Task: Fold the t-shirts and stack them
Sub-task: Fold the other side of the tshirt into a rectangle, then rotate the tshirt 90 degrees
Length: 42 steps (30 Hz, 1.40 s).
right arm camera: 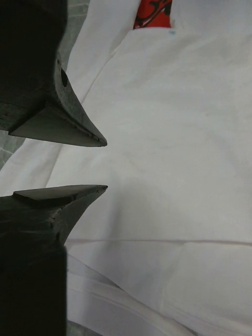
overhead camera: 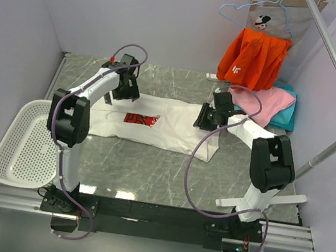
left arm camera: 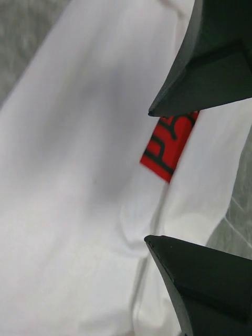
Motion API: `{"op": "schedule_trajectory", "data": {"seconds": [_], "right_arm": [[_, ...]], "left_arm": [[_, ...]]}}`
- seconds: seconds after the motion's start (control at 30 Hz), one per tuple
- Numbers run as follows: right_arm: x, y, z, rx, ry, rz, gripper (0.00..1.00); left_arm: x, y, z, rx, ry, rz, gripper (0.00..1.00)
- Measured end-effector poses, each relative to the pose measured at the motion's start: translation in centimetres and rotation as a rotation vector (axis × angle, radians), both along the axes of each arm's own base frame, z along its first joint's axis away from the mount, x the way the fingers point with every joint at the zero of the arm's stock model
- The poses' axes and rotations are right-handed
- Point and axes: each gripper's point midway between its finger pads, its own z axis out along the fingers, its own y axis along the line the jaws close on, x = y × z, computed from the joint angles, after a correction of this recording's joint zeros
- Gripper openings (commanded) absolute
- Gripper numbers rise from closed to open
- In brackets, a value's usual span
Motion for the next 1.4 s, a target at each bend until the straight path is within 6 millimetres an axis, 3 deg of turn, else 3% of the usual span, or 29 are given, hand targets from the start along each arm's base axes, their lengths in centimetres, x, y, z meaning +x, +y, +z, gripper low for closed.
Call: {"op": "schedule_trajectory", "data": {"seconds": [0.1, 0.2, 0.4, 0.8, 1.0, 1.17, 1.33, 1.4], "right_arm": [[-1.1, -0.1, -1.8, -0.007, 0.059, -0.008, 0.42], [-1.5, 0.0, -2.8, -0.022, 0.093, -0.014, 0.42], [-2.0, 0.6, -4.3, -0.1, 0.17, -0.006, 0.42], [1.3, 1.3, -4.6, -0.24, 0.254, 0.007, 0.43], [5.3, 2.4, -4.4, -0.294, 0.271, 0.056, 0.43], [9.8, 5.5, -3.9, -0.239, 0.19, 0.147, 0.46], [10.4, 8.1, -3.1, -0.159, 0.113, 0.266, 0.46], [10.4, 8.3, -2.8, -0.156, 0.073, 0.289, 0.46]], "left_arm": [[0.9, -2.5, 0.5, -0.028, -0.037, -0.064, 0.99], [0.3, -3.1, -1.0, -0.039, -0.008, -0.089, 1.0], [-4.0, -3.0, -6.2, -0.047, 0.128, -0.11, 0.99], [-6.2, -6.0, -6.6, -0.063, 0.071, -0.239, 0.99], [-11.6, -10.5, -6.4, -0.118, 0.072, -0.382, 0.99], [-17.6, -15.2, -6.2, -0.178, 0.119, -0.547, 1.0], [-23.9, -19.2, -5.6, -0.232, 0.233, -0.714, 0.99], [-25.4, -20.0, -4.8, -0.239, 0.27, -0.75, 0.99]]}}
